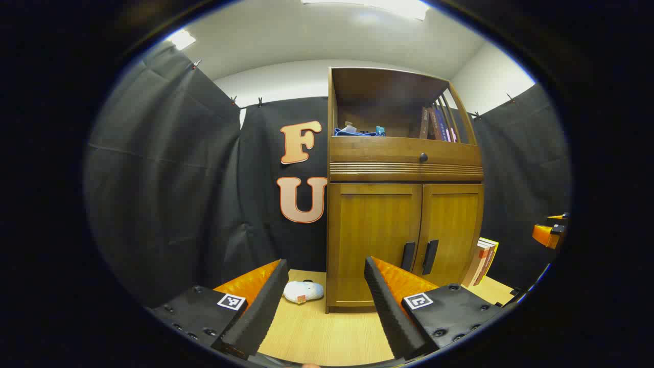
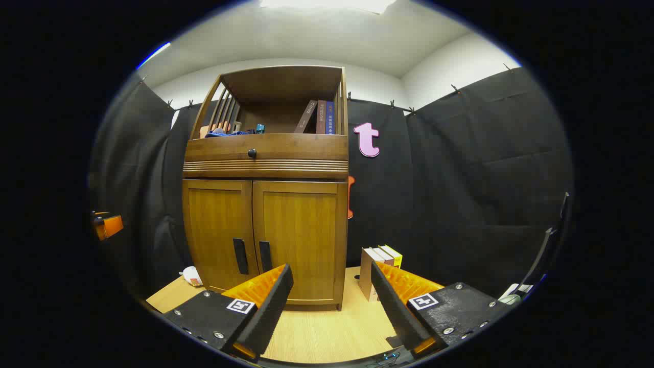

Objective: Open the right door of the double-door shoe cabinet with the right hand, and open the left door with the left hand.

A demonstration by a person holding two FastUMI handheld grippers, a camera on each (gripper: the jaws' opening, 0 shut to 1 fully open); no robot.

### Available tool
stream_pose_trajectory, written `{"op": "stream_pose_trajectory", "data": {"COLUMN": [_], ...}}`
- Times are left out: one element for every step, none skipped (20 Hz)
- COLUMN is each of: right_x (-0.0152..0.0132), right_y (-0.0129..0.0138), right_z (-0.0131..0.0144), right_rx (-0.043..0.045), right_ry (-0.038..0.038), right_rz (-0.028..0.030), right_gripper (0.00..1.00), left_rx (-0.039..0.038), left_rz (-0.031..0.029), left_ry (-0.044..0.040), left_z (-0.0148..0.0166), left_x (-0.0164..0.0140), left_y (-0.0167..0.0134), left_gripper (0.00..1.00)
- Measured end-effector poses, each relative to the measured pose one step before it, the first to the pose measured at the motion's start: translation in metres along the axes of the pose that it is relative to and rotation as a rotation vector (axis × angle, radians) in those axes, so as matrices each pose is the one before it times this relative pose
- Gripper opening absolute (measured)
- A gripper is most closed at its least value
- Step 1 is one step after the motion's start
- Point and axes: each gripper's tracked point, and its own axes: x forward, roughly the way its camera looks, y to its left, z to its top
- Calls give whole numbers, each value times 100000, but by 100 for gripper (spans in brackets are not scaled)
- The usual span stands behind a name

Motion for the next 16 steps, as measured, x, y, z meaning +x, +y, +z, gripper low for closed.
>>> {"op": "stream_pose_trajectory", "data": {"right_x": [65, -69, -22, -49, -96, -57, 61, 67, -18, 27, 37, 30, 151, 82, 114, 159], "right_y": [2, -79, 82, 77, 10, 29, -10, 2, 30, 141, 80, 107, 160, 167, 144, 170], "right_z": [-18, -29, 80, -20, 23, -12, -56, -20, 1, -57, -17, -28, -133, -110, -76, -149], "right_rx": [6, -6, 31, -79, -124, -40, 45, 9, -34, -64, -114, -228, -261, -298, -375, -331], "right_ry": [152, 34, -31, -64, 30, 116, 73, 77, 41, 3, -22, 110, 143, 72, 145, 163], "right_rz": [-115, -213, -67, 133, 54, -41, 32, -76, 78, 179, 192, 117, 269, 136, 228, 185], "right_gripper": [94, 93, 93, 93, 93, 93, 93, 93, 93, 93, 93, 100, 100, 100, 93, 94], "left_rx": [-270, -131, 1, 65, -49, -239, -244, -171, -67, 165, 275, 336, 158, 24, -140, -85], "left_rz": [-276, -152, -118, -226, -118, -76, 136, 236, 192, 23, 221, 183, 188, 140, 147, 56], "left_ry": [-226, 142, 401, 342, 136, 328, 295, 196, 97, 142, 7, 103, 70, 225, 286, 309], "left_z": [99, -52, -170, -161, -7, -87, -62, -144, -1, -63, -43, -91, -83, -41, -72, -130], "left_x": [42, 112, 10, 40, 89, 3, 20, 72, -56, 50, 8, 28, 24, -28, -3, 15], "left_y": [-177, -33, 65, -22, -11, 60, 111, 226, 155, 61, 97, 98, 31, 79, 128, 50], "left_gripper": [93, 95, 98, 100, 100, 93, 93, 100, 100, 96, 96, 93, 93, 93, 93, 93]}}
